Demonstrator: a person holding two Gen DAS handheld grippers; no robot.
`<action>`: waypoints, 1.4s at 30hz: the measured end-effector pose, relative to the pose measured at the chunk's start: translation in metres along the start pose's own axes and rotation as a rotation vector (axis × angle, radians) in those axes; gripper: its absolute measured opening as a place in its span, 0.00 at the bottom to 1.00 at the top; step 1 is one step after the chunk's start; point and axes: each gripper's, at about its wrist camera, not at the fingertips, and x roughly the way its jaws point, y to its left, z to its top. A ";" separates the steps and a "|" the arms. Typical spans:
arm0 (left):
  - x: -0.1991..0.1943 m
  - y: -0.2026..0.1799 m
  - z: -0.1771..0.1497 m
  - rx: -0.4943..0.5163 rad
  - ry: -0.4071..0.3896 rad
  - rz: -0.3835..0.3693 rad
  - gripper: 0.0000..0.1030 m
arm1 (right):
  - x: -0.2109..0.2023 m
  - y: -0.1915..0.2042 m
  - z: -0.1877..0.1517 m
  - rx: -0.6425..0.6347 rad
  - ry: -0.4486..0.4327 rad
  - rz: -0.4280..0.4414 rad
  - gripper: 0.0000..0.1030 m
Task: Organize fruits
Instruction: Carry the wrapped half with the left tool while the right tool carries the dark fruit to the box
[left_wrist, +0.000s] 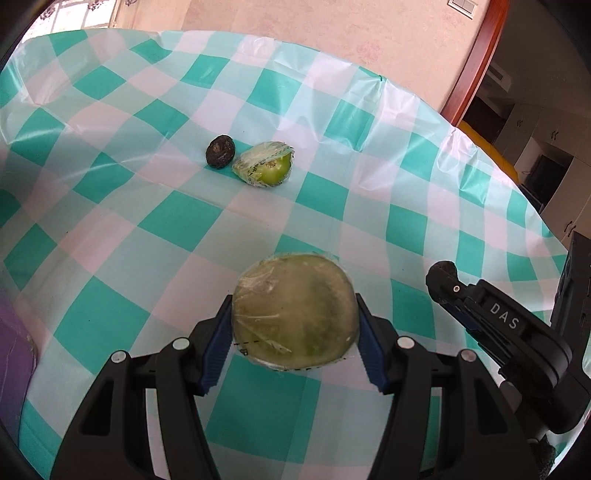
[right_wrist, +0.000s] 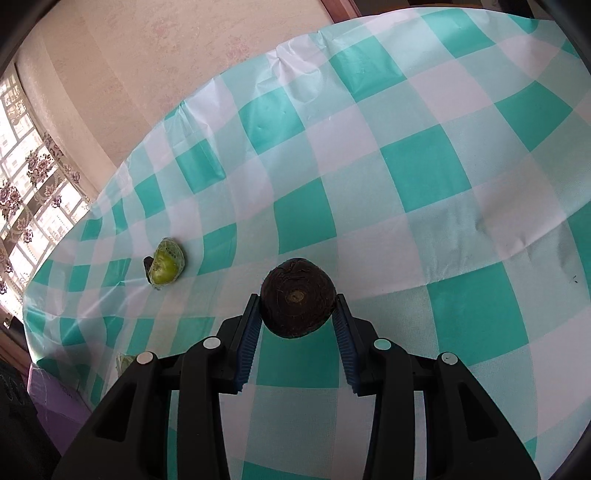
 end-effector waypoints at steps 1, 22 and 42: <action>-0.005 0.005 -0.004 -0.004 0.000 -0.001 0.59 | -0.003 0.003 -0.004 -0.008 0.005 0.005 0.38; -0.088 0.050 -0.078 0.051 0.051 -0.017 0.59 | -0.042 0.038 -0.076 -0.102 0.102 0.075 0.38; -0.180 0.059 -0.113 0.132 -0.274 0.143 0.59 | -0.104 0.066 -0.117 -0.218 -0.028 0.244 0.38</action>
